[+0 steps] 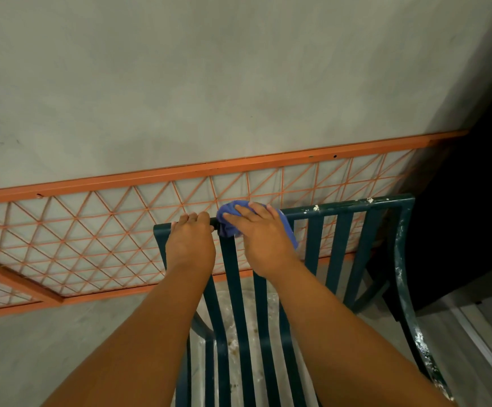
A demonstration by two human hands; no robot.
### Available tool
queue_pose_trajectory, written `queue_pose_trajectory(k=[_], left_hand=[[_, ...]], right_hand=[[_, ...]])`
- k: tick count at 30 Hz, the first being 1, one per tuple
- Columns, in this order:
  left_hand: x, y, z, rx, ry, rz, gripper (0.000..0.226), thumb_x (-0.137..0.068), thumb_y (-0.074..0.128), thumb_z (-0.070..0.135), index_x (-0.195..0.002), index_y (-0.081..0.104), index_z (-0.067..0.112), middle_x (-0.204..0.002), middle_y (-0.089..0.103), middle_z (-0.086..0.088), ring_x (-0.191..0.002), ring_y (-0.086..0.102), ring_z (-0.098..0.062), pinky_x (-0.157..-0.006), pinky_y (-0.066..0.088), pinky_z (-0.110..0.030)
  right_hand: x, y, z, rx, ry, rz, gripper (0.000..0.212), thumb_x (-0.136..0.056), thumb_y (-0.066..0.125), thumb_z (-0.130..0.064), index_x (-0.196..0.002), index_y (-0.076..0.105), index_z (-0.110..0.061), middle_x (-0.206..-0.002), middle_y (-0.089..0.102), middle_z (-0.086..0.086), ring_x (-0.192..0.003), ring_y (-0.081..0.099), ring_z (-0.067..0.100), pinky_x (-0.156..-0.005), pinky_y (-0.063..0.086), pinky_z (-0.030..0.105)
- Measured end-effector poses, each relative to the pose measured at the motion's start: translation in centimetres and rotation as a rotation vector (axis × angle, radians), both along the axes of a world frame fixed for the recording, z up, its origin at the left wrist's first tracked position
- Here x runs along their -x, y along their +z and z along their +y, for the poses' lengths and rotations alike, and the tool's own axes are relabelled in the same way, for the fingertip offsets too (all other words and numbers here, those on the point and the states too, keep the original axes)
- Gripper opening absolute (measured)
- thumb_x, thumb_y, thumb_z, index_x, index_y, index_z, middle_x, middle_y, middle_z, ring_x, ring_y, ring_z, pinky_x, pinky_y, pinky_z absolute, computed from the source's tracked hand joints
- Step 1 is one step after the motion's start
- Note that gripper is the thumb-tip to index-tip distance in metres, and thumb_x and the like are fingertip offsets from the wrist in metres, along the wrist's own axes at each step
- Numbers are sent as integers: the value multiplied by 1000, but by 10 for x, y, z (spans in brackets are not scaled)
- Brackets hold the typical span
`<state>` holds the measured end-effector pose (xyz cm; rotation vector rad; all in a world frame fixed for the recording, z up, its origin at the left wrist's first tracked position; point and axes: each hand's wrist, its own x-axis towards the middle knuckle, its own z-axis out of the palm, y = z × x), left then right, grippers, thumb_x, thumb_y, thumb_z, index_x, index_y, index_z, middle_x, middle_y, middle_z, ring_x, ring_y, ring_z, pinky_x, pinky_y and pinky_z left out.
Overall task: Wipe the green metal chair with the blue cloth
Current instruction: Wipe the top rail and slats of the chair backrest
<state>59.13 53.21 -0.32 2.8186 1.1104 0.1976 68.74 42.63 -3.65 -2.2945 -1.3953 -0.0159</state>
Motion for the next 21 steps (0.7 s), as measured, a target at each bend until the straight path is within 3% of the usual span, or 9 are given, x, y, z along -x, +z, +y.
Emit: queue_pose_trajectory(k=[2, 4, 6, 8, 11, 13, 16, 18, 21], left_hand=[[0, -1, 1, 1, -11, -4, 21, -100, 42, 19, -112, 54, 7, -112, 59, -10, -107, 53, -27, -84, 43, -36], [0, -1, 2, 4, -13, -8, 22, -100, 41, 21, -114, 54, 8, -112, 59, -9, -106, 54, -27, -83, 45, -36], [0, -1, 2, 3, -11, -3, 23, -100, 40, 21, -115, 53, 8, -113, 59, -9, -107, 53, -27, -83, 45, -37], [0, -1, 2, -4, -11, 13, 23, -101, 40, 20, -116, 53, 8, -115, 58, -9, -109, 52, -27, -85, 45, -36], [-1, -1, 1, -35, -18, 53, 22, -100, 41, 17, -117, 52, 9, -116, 58, -9, -110, 51, -25, -88, 44, -36], [-2, -2, 1, -51, -13, 76, 22, -99, 43, 15, -118, 51, 10, -116, 58, -8, -110, 52, -25, -89, 44, -35], [-2, -2, 1, -55, -13, 70, 22, -100, 41, 17, -118, 51, 10, -116, 58, -8, -110, 52, -25, -86, 45, -35], [-2, -1, 1, -39, -20, 57, 21, -100, 40, 18, -116, 52, 9, -115, 58, -9, -109, 52, -26, -83, 45, -36], [-2, -1, 1, -34, -13, 43, 21, -100, 40, 20, -115, 52, 9, -115, 58, -9, -108, 53, -27, -81, 45, -36]], right_hand=[[-5, -7, -17, -40, -20, -76, 60, -85, 50, -3, -139, 44, -28, -146, 44, 0, -139, 28, 25, -116, 8, 41], [-15, -1, -21, -24, -132, -115, 44, -90, 45, -15, -133, 48, -27, -134, 53, -1, -130, 37, 24, -113, 17, 41], [-23, 17, -10, 105, -271, -36, 33, -94, 34, -29, -121, 52, -26, -117, 60, 0, -113, 45, 22, -100, 25, 39], [-30, 35, 12, 275, -359, 140, 35, -94, 30, -35, -114, 56, -24, -107, 63, 2, -103, 49, 22, -87, 28, 37], [-30, 47, 36, 413, -318, 190, 35, -96, 34, -38, -113, 57, -19, -106, 65, 5, -101, 56, 26, -91, 33, 38], [-23, 40, 32, 346, -266, 92, 30, -95, 34, -33, -110, 56, -20, -103, 65, 3, -97, 55, 26, -94, 31, 39], [-22, 9, 4, 26, -126, -143, 27, -94, 40, -27, -116, 54, -24, -106, 63, -1, -99, 50, 23, -89, 29, 38], [-28, -10, -12, -69, -73, -256, 39, -86, 51, -15, -123, 54, -25, -114, 61, -2, -107, 50, 24, -95, 29, 38], [-23, -26, -11, -164, -128, -276, 56, -70, 61, 2, -122, 61, -20, -120, 63, 5, -114, 53, 33, -104, 29, 46]])
